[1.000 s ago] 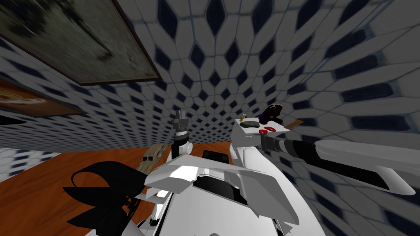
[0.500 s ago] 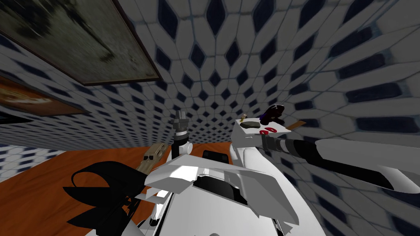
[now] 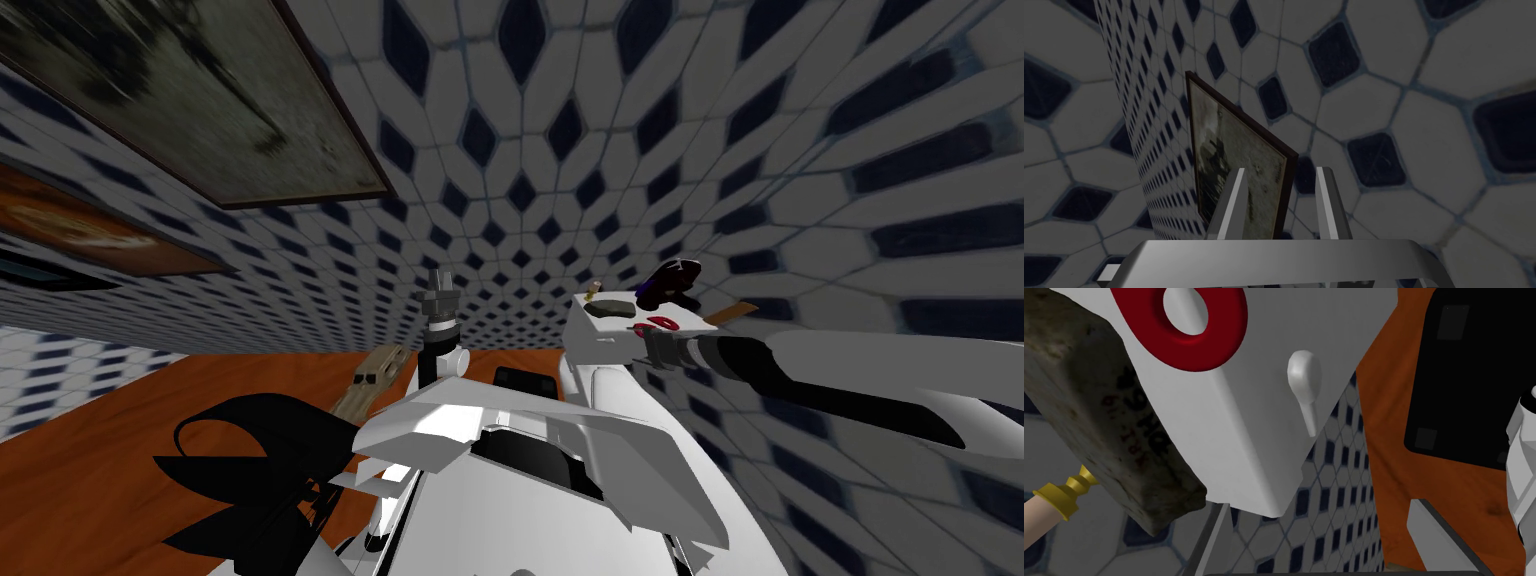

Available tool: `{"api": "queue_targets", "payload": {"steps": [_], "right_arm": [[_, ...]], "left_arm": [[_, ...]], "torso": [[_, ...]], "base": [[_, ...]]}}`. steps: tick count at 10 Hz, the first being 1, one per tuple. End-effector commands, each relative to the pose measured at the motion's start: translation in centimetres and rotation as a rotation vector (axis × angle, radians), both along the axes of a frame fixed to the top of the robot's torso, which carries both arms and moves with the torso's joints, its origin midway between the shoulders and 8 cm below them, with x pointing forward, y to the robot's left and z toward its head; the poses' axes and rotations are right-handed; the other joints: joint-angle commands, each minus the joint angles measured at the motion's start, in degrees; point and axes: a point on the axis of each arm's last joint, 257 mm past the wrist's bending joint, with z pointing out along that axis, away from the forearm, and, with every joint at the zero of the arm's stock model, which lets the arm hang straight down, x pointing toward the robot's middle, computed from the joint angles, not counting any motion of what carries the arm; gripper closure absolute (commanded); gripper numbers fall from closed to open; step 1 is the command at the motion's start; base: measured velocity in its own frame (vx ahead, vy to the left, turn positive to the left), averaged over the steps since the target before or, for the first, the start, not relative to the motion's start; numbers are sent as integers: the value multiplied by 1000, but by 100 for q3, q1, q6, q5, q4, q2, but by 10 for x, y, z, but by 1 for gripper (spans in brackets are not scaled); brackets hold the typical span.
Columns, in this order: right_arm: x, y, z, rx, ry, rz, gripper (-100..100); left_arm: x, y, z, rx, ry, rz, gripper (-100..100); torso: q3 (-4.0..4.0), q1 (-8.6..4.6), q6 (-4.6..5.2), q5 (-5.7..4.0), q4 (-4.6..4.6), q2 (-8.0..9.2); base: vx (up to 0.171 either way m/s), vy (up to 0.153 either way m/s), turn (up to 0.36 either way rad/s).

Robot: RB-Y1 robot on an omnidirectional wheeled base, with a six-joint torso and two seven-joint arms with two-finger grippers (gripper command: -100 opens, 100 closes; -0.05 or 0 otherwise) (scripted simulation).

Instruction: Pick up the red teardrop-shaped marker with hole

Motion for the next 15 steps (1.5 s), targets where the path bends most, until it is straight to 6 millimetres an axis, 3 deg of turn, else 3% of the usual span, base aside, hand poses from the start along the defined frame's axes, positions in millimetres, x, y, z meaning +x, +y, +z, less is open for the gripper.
{"api": "queue_targets", "payload": {"steps": [1,5,11,12,13,15], "right_arm": [[0,-5,0,-29,7,9,-100],[2,-34,-1,-149,44,31,-100],[4,-51,-2,-239,83,59,-100],[4,-51,-2,-241,83,60,0],[0,-70,-5,-238,86,15,-100],[-5,-88,-9,-236,89,-29,-100]], "left_arm": [[0,0,0,0,0,0,0],[0,0,0,0,0,0,0],[0,0,0,0,0,0,0],[0,0,0,0,0,0,0],[0,0,0,0,0,0,0],[0,0,0,0,0,0,0]], "torso": [[0,0,0,0,0,0],[1,-9,2,-3,0,2],[-2,-10,4,-5,-1,-3],[2,2,5,-3,1,5],[6,12,5,0,3,10],[8,16,-16,-7,1,20]], "base": [[32,-58,64],[32,-77,85],[32,-72,55],[3,-6,0],[-43,9,301],[-94,16,309]]}}
